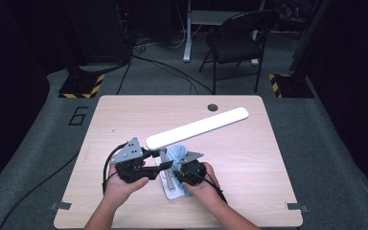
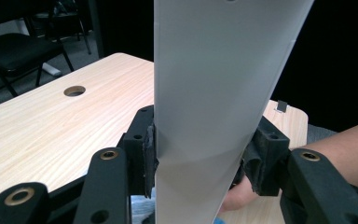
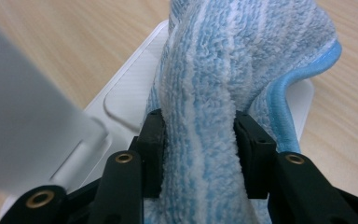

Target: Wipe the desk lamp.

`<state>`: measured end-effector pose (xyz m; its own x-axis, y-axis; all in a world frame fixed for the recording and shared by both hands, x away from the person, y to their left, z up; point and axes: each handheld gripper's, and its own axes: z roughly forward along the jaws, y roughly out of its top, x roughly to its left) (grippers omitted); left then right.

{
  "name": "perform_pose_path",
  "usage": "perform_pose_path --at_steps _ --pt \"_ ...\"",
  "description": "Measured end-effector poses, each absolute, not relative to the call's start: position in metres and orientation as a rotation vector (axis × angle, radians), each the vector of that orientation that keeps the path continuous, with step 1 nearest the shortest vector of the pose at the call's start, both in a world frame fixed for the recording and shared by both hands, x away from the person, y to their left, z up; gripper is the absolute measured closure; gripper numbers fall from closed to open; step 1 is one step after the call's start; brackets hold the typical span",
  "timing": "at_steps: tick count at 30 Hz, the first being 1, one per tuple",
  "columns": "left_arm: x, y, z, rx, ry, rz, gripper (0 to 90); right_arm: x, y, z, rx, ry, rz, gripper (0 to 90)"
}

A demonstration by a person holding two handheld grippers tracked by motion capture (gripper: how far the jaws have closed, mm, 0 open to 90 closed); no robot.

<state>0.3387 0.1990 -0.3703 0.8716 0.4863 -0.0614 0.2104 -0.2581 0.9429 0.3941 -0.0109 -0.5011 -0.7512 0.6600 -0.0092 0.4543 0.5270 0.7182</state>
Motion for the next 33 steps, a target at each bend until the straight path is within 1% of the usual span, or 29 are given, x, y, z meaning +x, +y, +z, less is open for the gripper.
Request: perform_pose_path --at_steps 18,33 --pt "0.339 0.201 -0.370 1.844 0.517 0.284 51.7 0.441 0.009 -0.500 1.036 2.431 1.038 60.2" --pt "0.339 0.206 -0.370 1.848 0.526 0.325 52.0 0.454 0.007 -0.500 1.061 2.432 1.040 61.4"
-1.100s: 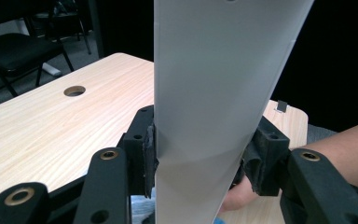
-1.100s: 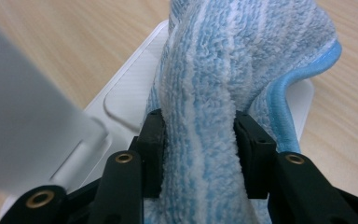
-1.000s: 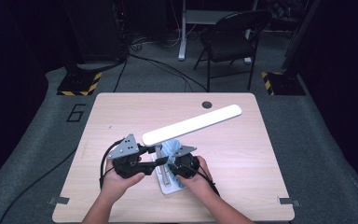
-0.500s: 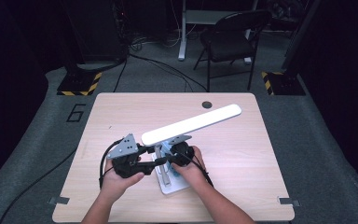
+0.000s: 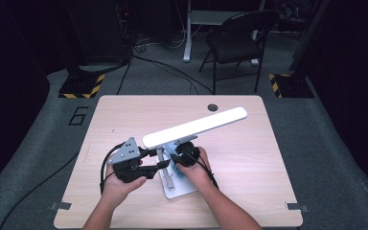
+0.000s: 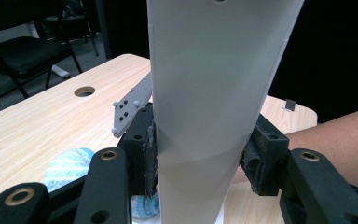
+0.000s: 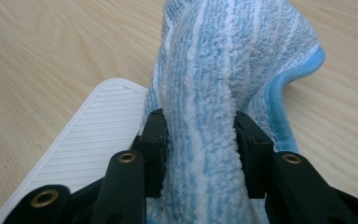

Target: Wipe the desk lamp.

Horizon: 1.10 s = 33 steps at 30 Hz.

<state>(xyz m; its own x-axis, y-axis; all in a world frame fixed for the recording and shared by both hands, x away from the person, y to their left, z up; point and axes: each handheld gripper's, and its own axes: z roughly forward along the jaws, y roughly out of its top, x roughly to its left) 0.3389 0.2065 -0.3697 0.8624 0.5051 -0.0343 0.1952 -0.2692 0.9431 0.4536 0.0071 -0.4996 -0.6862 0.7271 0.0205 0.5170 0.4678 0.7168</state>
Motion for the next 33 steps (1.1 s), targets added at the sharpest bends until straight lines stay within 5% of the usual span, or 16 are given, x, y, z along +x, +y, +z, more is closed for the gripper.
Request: perform_pose_path --at_steps 33 --pt "0.340 0.237 -0.370 1.843 0.629 0.397 61.1 0.434 -0.021 -0.503 1.126 2.365 1.082 62.7"
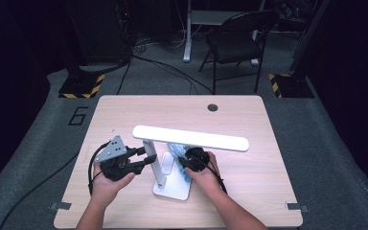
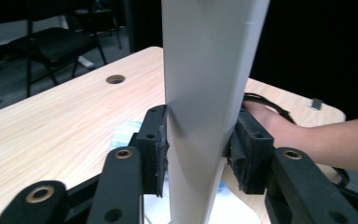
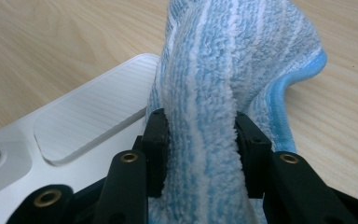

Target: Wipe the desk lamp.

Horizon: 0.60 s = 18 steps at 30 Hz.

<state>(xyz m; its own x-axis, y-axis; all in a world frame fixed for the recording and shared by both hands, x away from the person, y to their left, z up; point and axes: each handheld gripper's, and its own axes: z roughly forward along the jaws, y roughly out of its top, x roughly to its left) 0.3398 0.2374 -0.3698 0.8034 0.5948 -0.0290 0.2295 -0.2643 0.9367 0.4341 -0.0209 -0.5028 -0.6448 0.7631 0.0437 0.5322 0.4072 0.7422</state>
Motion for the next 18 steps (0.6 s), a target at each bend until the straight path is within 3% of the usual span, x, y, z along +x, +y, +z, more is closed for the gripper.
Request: perform_pose_path --at_steps 18 --pt "0.337 0.226 -0.375 1.811 0.745 0.514 69.5 0.413 -0.022 -0.494 1.093 2.345 1.040 63.7"
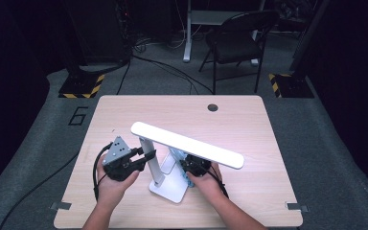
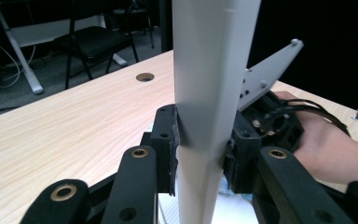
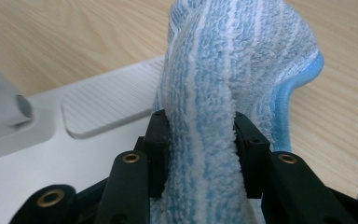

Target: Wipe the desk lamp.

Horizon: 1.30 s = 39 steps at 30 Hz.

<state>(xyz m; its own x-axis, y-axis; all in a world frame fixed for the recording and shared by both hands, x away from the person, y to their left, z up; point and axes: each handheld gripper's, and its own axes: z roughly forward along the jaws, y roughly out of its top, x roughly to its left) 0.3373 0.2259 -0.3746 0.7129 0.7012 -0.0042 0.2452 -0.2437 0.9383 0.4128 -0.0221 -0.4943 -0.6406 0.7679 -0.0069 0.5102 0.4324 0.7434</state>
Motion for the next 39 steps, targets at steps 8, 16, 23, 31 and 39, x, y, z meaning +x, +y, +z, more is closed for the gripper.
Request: perform_pose_path --at_steps 8,16,23,31,39 --pt "0.341 0.225 -0.376 1.797 0.747 0.515 73.2 0.398 0.000 -0.486 0.917 2.423 1.183 63.4" --pt "0.345 0.229 -0.376 1.803 0.720 0.498 74.6 0.392 0.020 -0.492 0.873 2.442 1.170 63.3" --pt "0.348 0.232 -0.377 1.799 0.708 0.483 75.8 0.397 0.020 -0.498 0.874 2.465 1.151 63.7" --pt "0.347 0.232 -0.378 1.790 0.716 0.483 75.9 0.408 0.012 -0.500 0.920 2.475 1.179 64.6" --pt "0.346 0.232 -0.378 1.787 0.720 0.482 75.9 0.425 -0.001 -0.498 0.953 2.440 1.126 64.9"
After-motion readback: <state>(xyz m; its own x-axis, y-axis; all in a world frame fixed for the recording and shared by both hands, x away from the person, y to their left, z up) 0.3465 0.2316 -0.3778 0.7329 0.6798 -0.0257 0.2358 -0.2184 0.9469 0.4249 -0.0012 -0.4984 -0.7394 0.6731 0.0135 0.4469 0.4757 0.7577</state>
